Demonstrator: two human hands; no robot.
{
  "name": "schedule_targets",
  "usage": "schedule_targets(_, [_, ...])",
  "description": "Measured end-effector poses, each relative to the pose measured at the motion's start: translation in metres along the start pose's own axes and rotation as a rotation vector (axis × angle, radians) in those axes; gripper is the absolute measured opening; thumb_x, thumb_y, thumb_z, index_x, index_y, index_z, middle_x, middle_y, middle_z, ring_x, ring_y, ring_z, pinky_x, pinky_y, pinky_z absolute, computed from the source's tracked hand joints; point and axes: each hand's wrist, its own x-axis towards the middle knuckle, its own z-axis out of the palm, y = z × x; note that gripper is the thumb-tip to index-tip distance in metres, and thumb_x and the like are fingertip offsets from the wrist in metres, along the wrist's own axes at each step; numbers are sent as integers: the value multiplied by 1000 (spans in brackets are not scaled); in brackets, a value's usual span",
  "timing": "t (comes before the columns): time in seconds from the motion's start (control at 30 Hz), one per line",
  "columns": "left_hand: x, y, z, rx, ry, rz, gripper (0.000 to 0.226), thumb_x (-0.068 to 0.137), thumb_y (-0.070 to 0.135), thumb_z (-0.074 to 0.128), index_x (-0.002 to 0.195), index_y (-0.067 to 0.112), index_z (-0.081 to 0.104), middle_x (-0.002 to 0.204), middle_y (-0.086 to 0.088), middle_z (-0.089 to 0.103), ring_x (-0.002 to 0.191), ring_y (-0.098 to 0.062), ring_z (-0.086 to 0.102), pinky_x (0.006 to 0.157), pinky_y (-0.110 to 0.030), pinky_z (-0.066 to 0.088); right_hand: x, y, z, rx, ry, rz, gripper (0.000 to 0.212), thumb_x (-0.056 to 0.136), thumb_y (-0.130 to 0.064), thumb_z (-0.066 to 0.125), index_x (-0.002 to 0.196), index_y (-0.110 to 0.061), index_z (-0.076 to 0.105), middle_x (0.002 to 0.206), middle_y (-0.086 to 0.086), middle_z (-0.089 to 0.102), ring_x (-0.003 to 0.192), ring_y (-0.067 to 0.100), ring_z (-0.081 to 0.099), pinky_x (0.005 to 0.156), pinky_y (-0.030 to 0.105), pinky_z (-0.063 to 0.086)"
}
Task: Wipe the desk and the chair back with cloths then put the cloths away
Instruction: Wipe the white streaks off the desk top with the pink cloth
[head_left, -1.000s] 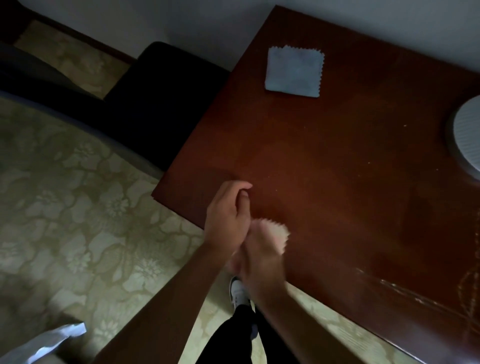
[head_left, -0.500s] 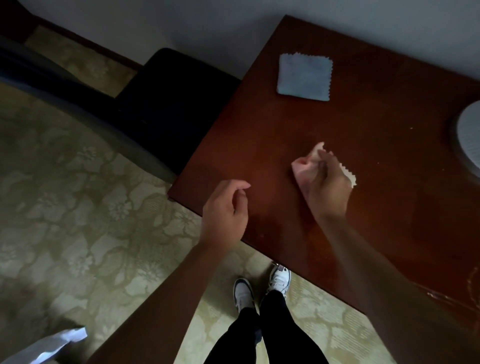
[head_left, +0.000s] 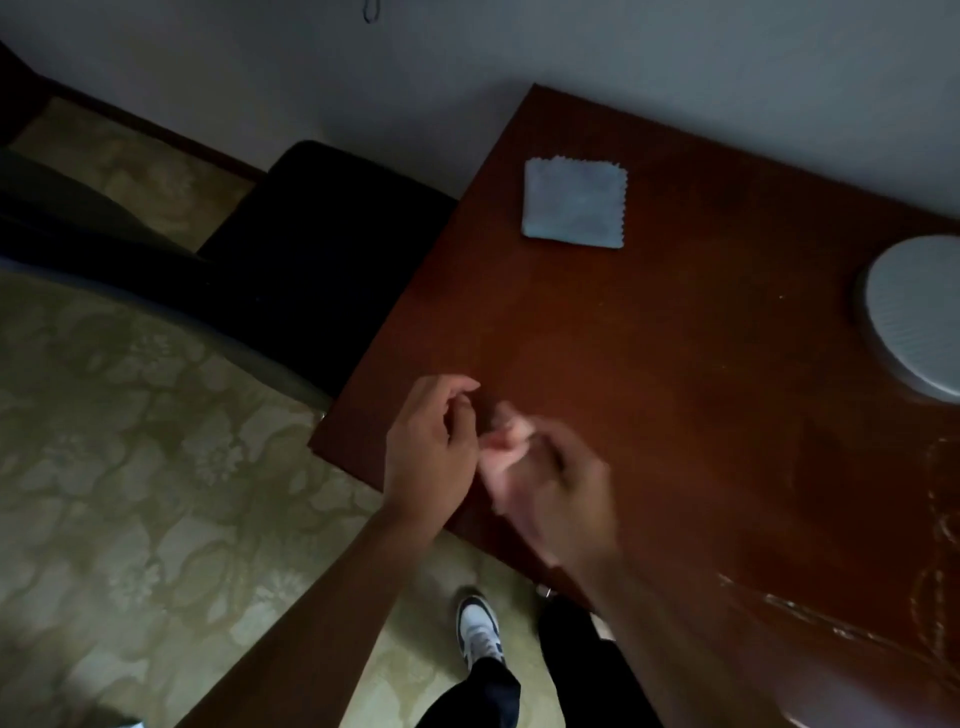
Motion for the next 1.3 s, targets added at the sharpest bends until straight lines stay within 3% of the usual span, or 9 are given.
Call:
schedule_targets(0.17, [25, 38, 50, 55, -159, 86, 23, 95, 17, 50, 111, 21, 67, 112, 11, 64, 103, -6, 61, 89, -28, 52, 92, -18, -99, -147, 367, -10, 20, 94, -34, 48, 104, -35, 66, 92, -21, 66, 83, -9, 62, 74, 22, 52])
schedule_targets(0.23, [35, 56, 76, 76, -232, 95, 22, 98, 17, 52, 115, 23, 65, 116, 14, 62, 106, 0, 58, 90, -20, 49, 126, -15, -136, -193, 450, 18, 24, 95, -36, 48, 112, -32, 65, 98, -13, 68, 85, 4, 66, 77, 34, 57])
schedule_targets(0.37, [52, 86, 125, 119, -329, 122, 22, 99, 21, 49, 117, 25, 62, 119, 15, 57, 105, 4, 52, 91, -16, 43, 169, 2, -205, -383, 561, -10, 47, 88, -34, 41, 126, -14, 61, 103, 15, 69, 89, 28, 64, 78, 20, 41])
schedule_targets(0.43, [60, 95, 146, 115, -329, 138, 23, 99, 23, 47, 117, 24, 61, 117, 13, 58, 105, 3, 54, 91, -16, 44, 186, 14, -229, -433, 521, 31, 44, 93, -29, 41, 131, -12, 58, 104, 16, 67, 86, 29, 64, 77, 15, 42])
schedule_targets(0.57, [65, 90, 160, 118, -316, 153, 25, 97, 24, 44, 113, 21, 62, 113, 9, 61, 103, -1, 56, 89, -22, 49, 204, 34, -227, -545, 425, -50, 49, 89, -23, 35, 128, -9, 59, 133, 19, 58, 126, 36, 51, 110, 39, 32])
schedule_targets(0.7, [61, 67, 150, 165, -213, 96, 30, 96, 28, 39, 110, 20, 64, 110, 7, 62, 102, -6, 57, 90, -20, 46, 213, 29, -179, -549, 204, -180, 46, 91, -36, 43, 121, -7, 63, 119, 13, 64, 112, 32, 58, 101, 44, 42])
schedule_targets(0.87, [50, 45, 119, 177, -123, 33, 31, 95, 26, 40, 109, 16, 65, 110, 3, 63, 103, -12, 57, 90, -25, 46, 196, 23, -111, -579, -12, -367, 54, 89, -28, 37, 132, -3, 56, 137, 21, 54, 132, 34, 47, 116, 43, 27])
schedule_targets(1.23, [6, 1, 37, 149, -71, -59, 24, 97, 23, 46, 112, 17, 64, 112, 3, 61, 97, -11, 60, 81, -24, 46, 79, 17, -15, -665, -258, -475, 59, 100, -44, 27, 135, -6, 54, 139, 18, 53, 134, 32, 46, 115, 42, 32])
schedule_targets(1.3, [-6, -8, 25, 158, -97, -36, 22, 97, 22, 47, 110, 16, 64, 112, 1, 62, 95, -14, 61, 79, -31, 50, 48, 19, 5, -647, -249, -569, 50, 99, -36, 37, 128, -2, 59, 130, 17, 61, 127, 30, 53, 114, 39, 33])
